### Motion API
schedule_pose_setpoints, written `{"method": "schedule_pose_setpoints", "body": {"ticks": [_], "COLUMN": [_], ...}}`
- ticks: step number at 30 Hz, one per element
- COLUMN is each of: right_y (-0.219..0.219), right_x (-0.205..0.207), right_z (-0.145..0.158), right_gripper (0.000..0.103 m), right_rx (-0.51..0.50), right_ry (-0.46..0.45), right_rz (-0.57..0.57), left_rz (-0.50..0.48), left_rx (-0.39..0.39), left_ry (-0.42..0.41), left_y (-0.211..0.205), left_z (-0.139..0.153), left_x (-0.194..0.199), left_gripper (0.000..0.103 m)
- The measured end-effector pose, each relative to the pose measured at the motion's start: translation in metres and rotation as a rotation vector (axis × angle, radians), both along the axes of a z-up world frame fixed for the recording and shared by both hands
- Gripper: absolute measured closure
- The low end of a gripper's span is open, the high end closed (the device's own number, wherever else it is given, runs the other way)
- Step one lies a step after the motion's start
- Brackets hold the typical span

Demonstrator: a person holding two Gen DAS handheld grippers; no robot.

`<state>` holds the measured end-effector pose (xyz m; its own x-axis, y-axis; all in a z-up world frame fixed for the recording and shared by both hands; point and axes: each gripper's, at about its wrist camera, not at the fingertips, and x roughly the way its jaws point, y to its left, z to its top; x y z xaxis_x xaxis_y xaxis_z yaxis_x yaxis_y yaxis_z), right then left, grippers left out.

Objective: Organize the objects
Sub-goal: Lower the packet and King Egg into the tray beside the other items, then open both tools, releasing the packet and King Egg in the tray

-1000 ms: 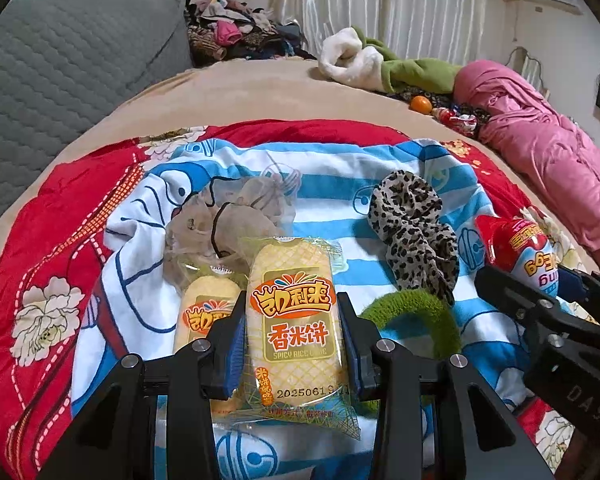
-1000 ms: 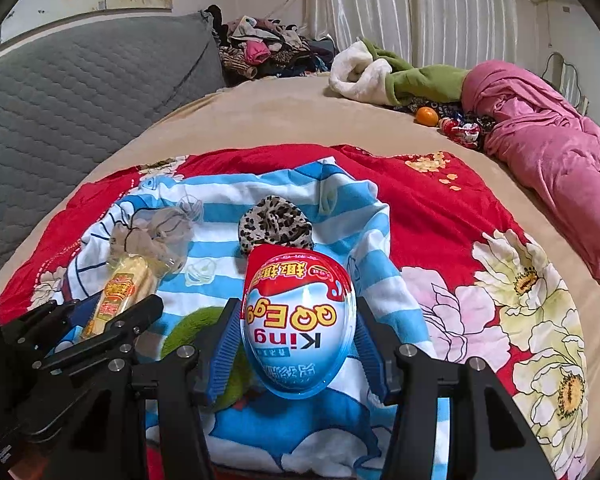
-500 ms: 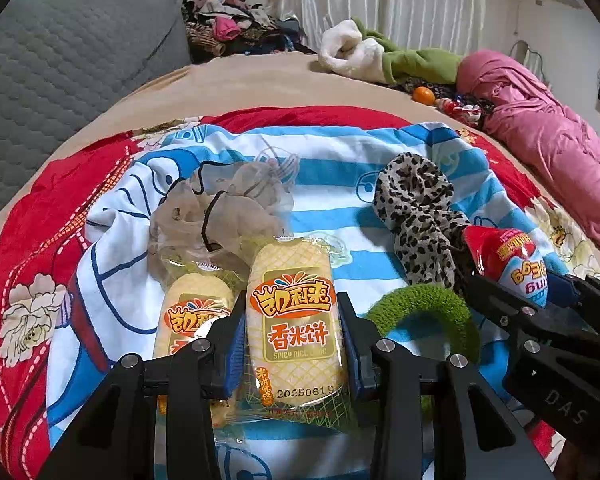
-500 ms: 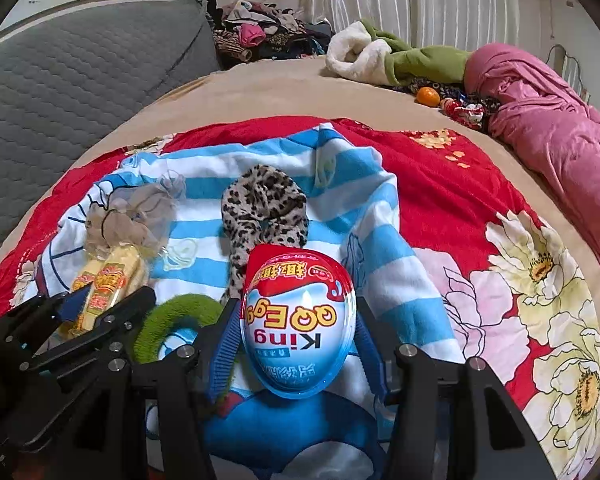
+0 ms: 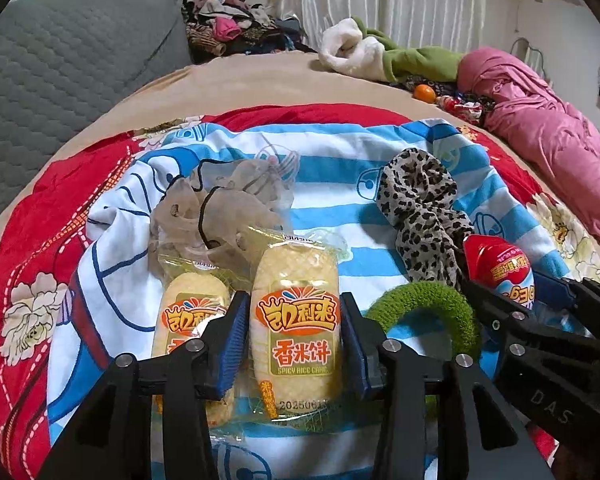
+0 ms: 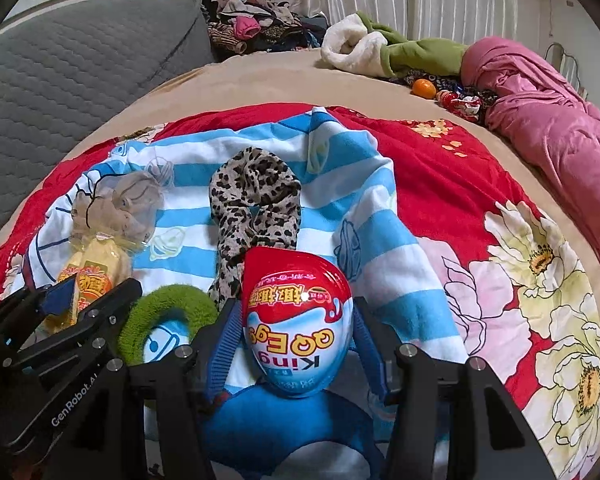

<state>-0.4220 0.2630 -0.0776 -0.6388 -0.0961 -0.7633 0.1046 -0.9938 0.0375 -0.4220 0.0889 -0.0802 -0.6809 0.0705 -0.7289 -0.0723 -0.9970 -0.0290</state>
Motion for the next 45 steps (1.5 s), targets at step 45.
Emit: {"method": "schedule_pose_setpoints", "body": {"ticks": [45], "right_y": [0.007], "right_x": [0.022], "right_z": [0.022], "right_gripper": [0.023], "right_rx": [-0.009], "right_ry": [0.010], "right_rz": [-0.015], "left_rz": [0.012], "left_rx": [0.037], "left_ry": [-0.010], "left_y": [-0.019], "left_z": [0.022], "left_x": [0.032], "left_gripper": [0.018]}}
